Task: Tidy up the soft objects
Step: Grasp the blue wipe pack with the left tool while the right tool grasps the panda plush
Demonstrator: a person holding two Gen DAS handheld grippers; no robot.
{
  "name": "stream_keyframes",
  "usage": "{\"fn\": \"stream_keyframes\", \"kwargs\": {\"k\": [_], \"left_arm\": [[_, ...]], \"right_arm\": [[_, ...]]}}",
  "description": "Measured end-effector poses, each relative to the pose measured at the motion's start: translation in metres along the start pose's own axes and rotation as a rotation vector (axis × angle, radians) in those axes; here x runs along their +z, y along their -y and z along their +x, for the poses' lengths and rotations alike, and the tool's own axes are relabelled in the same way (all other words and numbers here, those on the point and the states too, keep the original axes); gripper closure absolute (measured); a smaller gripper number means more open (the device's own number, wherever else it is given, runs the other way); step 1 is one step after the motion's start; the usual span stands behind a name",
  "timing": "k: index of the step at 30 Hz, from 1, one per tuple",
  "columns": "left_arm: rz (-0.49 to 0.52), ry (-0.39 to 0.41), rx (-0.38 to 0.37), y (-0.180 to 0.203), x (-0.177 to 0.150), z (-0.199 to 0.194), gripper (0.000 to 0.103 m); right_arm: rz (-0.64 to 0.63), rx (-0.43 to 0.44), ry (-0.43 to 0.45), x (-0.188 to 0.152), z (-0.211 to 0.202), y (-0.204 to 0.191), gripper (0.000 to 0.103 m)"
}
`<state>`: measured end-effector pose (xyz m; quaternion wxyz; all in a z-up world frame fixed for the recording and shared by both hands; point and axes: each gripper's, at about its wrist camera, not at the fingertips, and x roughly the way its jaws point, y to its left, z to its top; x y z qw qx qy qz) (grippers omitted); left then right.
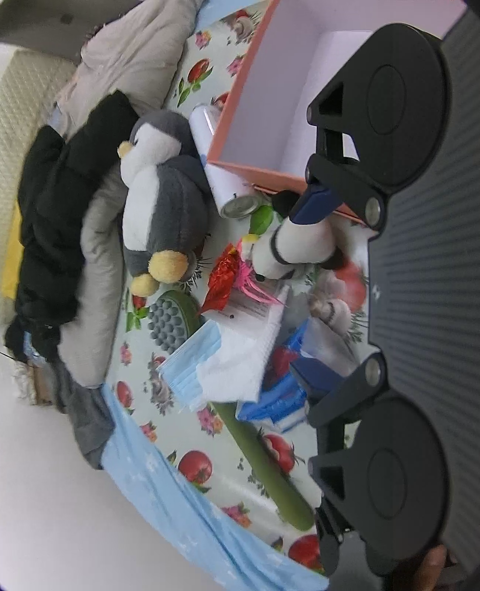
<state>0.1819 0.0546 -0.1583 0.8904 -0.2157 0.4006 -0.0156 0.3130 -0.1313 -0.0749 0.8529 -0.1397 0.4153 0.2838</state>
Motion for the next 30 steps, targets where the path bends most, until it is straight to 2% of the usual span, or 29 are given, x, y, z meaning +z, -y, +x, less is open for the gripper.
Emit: {"fn": "stream_keyframes", "kwargs": {"k": [7,12,15,17,20,22,24,26,30], "left_arm": [[0.014,-0.008,-0.007,-0.002,0.012,0.036,0.028],[0.063,-0.023,0.009,0.000,0.013,0.056,0.043],[0.070,-0.042,0.017,-0.003,0.012,0.067,0.053],[0.073,-0.046,0.022,-0.004,0.012,0.072,0.066],[0.055,-0.048,0.016,-0.008,0.014,0.076,0.085],[0.015,-0.054,-0.007,-0.013,0.015,0.078,0.092],[-0.004,-0.050,-0.020,-0.016,0.015,0.077,0.095],[-0.012,-0.040,-0.032,-0.017,0.015,0.073,0.098],[-0.055,-0.033,-0.073,-0.023,0.014,0.062,0.099]], "right_arm": [[-0.073,0.005,-0.123,0.032,0.055,0.002,0.027],[-0.158,-0.051,-0.216,0.040,0.093,-0.006,0.027],[-0.193,-0.103,-0.284,0.037,0.114,-0.009,0.027],[-0.231,-0.126,-0.323,0.032,0.123,-0.012,0.028],[-0.298,-0.161,-0.369,0.024,0.134,-0.017,0.035],[-0.317,-0.166,-0.381,0.022,0.137,-0.020,0.039],[-0.303,-0.180,-0.381,0.021,0.135,-0.018,0.063],[-0.245,-0.162,-0.387,0.022,0.133,-0.013,0.064],[-0.223,-0.141,-0.361,0.021,0.118,-0.013,0.064]]}}
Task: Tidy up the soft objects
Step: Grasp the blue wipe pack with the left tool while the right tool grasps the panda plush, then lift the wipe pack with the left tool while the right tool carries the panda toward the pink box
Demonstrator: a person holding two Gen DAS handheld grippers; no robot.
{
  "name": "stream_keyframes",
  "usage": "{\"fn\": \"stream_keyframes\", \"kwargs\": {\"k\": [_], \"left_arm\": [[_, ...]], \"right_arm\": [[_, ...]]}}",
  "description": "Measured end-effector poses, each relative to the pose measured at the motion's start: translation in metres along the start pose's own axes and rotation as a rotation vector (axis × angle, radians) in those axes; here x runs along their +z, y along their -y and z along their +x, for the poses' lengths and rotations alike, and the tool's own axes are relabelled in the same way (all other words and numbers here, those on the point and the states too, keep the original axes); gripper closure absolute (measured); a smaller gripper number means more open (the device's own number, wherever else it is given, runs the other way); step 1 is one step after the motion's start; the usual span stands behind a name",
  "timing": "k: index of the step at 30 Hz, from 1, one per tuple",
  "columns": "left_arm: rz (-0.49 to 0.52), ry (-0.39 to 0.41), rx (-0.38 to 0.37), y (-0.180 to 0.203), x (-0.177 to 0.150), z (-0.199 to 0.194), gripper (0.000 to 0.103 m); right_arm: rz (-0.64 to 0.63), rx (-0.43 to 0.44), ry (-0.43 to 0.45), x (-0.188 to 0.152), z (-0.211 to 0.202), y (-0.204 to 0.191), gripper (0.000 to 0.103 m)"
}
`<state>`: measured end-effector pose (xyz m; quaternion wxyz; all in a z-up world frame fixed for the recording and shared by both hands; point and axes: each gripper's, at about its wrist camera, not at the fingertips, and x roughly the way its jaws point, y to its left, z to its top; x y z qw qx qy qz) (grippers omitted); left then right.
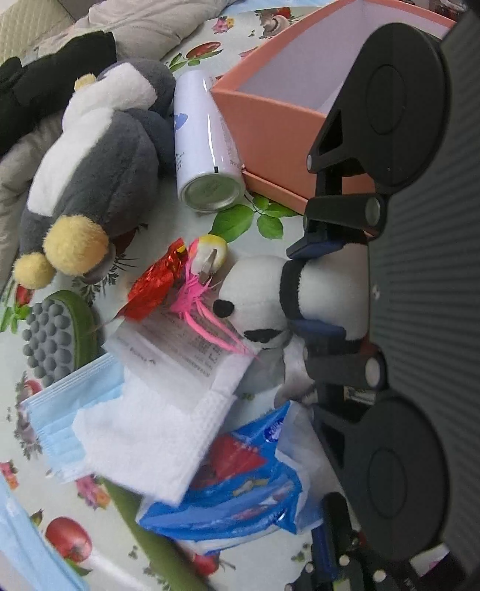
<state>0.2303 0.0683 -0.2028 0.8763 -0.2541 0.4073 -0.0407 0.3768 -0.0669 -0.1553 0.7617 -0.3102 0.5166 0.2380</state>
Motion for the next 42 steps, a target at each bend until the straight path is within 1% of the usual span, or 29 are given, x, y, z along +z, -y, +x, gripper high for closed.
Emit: {"fn": "stream_keyframes", "kwargs": {"k": [4,9,15,18,23,25,27,30,31,33,34,35,40,41,42], "left_arm": [[-0.012,0.004,-0.029,-0.003,-0.005,-0.019,0.100],[-0.002,0.003,-0.041,-0.004,-0.019,-0.047,0.100],[0.016,-0.023,-0.060,-0.005,-0.045,-0.079,0.100],[0.026,-0.039,-0.068,-0.007,-0.057,-0.092,0.100],[0.014,-0.077,-0.062,-0.019,-0.074,-0.108,0.100],[-0.028,-0.086,-0.070,-0.027,-0.080,-0.111,0.099],[-0.055,-0.083,-0.061,-0.030,-0.083,-0.114,0.099],[-0.064,-0.074,-0.049,-0.031,-0.086,-0.119,0.099],[-0.071,-0.073,-0.038,-0.031,-0.086,-0.119,0.097],[-0.081,-0.079,-0.029,-0.032,-0.086,-0.120,0.080],[-0.090,-0.079,-0.030,-0.033,-0.086,-0.120,0.063],[-0.107,-0.078,-0.033,-0.034,-0.085,-0.122,0.055],[-0.183,-0.028,-0.028,-0.036,-0.085,-0.132,0.052],[-0.201,-0.023,-0.028,-0.036,-0.085,-0.132,0.052],[-0.219,-0.019,-0.025,-0.036,-0.085,-0.132,0.052]], "right_arm": [[0.044,0.041,0.024,-0.010,-0.018,-0.006,0.064],[0.093,0.091,0.051,-0.030,-0.038,-0.021,0.064],[0.149,0.137,0.097,-0.058,-0.056,-0.045,0.064],[0.203,0.165,0.122,-0.073,-0.062,-0.055,0.064],[0.303,0.176,0.184,-0.105,-0.065,-0.075,0.064],[0.350,0.182,0.193,-0.118,-0.061,-0.082,0.064],[0.383,0.179,0.199,-0.129,-0.058,-0.090,0.064],[0.398,0.171,0.221,-0.141,-0.056,-0.099,0.064],[0.406,0.168,0.227,-0.143,-0.055,-0.101,0.063],[0.424,0.174,0.239,-0.148,-0.054,-0.102,0.063],[0.431,0.174,0.249,-0.151,-0.054,-0.102,0.063],[0.436,0.175,0.260,-0.154,-0.055,-0.103,0.062],[0.446,0.187,0.299,-0.164,-0.054,-0.106,0.061],[0.449,0.195,0.307,-0.166,-0.054,-0.106,0.059],[0.449,0.202,0.316,-0.168,-0.054,-0.106,0.054]]}}
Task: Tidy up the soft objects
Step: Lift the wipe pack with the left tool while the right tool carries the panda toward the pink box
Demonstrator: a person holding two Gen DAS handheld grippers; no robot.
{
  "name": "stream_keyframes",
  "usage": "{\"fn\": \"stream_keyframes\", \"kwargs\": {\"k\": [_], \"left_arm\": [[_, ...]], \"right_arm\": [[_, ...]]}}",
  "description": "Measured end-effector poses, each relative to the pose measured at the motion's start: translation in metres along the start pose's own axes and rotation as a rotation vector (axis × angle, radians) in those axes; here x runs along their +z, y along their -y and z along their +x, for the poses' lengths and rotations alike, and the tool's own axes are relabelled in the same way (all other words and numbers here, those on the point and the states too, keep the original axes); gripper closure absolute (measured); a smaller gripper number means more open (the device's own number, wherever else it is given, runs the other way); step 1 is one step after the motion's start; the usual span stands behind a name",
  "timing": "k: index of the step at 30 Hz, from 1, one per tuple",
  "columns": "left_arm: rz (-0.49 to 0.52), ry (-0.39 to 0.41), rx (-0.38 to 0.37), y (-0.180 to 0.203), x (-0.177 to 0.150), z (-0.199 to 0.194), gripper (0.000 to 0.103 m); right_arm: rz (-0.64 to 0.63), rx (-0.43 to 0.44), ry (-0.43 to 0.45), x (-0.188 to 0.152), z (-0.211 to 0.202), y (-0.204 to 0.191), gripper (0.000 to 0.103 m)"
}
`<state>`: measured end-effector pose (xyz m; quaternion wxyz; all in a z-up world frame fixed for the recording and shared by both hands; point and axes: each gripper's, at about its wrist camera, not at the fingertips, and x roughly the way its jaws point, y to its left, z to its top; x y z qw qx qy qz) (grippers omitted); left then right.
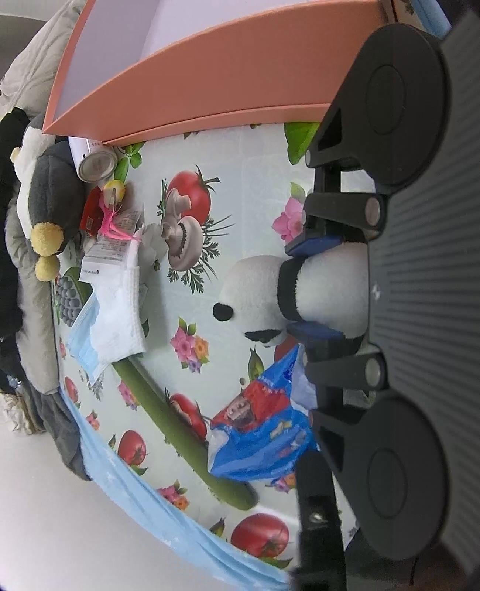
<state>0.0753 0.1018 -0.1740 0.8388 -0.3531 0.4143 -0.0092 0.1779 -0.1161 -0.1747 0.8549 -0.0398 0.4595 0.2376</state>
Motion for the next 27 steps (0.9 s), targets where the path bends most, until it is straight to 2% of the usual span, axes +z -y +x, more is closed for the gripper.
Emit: {"fn": "stream_keyframes", "kwargs": {"k": [2,5,13,16,18,27], "left_arm": [[-0.040,0.007,0.012,0.000,0.001,0.001,0.051],[-0.078,0.027,0.028,0.002,0.004,0.001,0.046],[-0.133,0.068,0.098,0.011,0.011,0.009,0.045],[-0.146,0.089,0.124,0.012,0.012,0.009,0.045],[-0.155,0.105,0.141,0.014,0.014,0.008,0.045],[-0.091,0.108,0.249,0.024,0.014,0.020,0.046]], "right_arm": [[0.003,0.020,0.008,-0.002,-0.001,0.002,0.050],[-0.009,0.017,0.022,-0.006,-0.002,0.005,0.050],[-0.091,0.018,0.059,-0.007,0.001,0.002,0.048],[-0.084,0.014,0.033,-0.008,0.007,0.001,0.050],[-0.068,0.026,0.022,-0.009,0.008,0.001,0.056],[-0.037,0.067,0.011,-0.013,0.003,0.001,0.059]]}}
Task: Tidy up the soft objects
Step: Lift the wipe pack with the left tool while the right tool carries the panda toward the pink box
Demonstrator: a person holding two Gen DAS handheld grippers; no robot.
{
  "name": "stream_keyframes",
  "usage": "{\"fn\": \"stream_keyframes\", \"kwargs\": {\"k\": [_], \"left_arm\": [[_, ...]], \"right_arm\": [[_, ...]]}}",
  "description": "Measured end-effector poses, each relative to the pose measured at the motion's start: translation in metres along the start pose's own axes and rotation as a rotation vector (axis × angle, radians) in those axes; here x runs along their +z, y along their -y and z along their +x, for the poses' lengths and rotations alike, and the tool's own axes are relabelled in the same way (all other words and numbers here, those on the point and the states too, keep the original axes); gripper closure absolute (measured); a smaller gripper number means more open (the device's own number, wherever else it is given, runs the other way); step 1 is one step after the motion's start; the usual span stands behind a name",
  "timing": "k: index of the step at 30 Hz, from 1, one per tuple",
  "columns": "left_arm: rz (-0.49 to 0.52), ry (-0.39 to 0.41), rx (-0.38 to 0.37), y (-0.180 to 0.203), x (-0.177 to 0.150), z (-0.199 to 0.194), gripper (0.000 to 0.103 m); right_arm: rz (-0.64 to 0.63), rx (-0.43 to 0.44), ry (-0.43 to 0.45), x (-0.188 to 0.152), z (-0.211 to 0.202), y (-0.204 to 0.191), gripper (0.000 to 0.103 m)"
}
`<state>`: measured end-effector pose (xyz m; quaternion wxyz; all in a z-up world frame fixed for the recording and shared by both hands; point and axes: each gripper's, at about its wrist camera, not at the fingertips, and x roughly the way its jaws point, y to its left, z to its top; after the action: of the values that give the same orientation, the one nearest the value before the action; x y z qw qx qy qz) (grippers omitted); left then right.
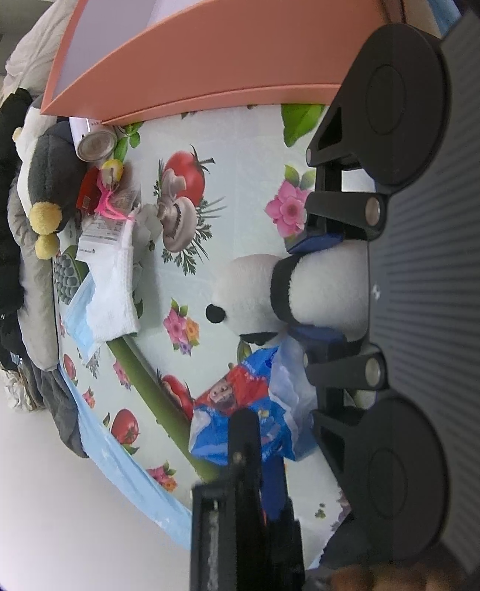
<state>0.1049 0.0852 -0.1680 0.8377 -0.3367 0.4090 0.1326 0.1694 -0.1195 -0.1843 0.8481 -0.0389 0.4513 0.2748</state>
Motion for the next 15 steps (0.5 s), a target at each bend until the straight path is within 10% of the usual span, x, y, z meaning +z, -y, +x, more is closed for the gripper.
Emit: {"fn": "stream_keyframes", "kwargs": {"k": [15], "left_arm": [[0.122,-0.033,0.066,0.016,-0.004,0.024,0.091]], "right_arm": [[0.054,-0.030,0.024,0.001,-0.012,0.018,0.059]]}}
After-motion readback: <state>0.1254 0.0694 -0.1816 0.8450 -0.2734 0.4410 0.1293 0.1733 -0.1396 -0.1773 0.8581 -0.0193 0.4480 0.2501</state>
